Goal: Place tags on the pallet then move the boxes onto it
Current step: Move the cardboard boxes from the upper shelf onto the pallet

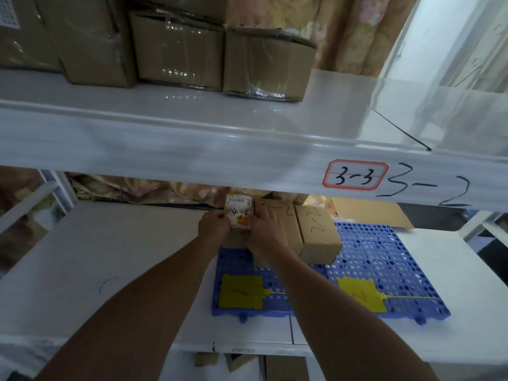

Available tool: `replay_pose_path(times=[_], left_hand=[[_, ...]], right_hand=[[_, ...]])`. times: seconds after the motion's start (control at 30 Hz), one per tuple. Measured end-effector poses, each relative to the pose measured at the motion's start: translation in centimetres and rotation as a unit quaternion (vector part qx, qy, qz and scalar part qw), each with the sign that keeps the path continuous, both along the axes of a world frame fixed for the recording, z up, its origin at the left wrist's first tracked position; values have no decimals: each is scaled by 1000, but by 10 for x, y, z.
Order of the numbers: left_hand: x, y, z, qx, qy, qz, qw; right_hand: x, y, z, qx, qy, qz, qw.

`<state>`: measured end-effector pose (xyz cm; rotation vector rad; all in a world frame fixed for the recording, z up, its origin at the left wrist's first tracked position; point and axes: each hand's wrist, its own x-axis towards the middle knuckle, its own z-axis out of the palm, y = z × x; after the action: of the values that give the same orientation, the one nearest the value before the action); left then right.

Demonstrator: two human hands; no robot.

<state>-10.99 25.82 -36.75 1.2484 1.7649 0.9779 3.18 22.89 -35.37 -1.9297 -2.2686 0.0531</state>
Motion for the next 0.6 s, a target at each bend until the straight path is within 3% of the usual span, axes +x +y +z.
replay_pose_path(times=[0.4, 0.6], left_hand=[[-10, -21, 1, 12, 1, -9, 1000], [-24, -52, 22, 15, 141, -111, 984]], right_hand=[[9, -20, 13, 24, 66, -26, 997], [14, -46, 36, -30, 61, -20, 998]])
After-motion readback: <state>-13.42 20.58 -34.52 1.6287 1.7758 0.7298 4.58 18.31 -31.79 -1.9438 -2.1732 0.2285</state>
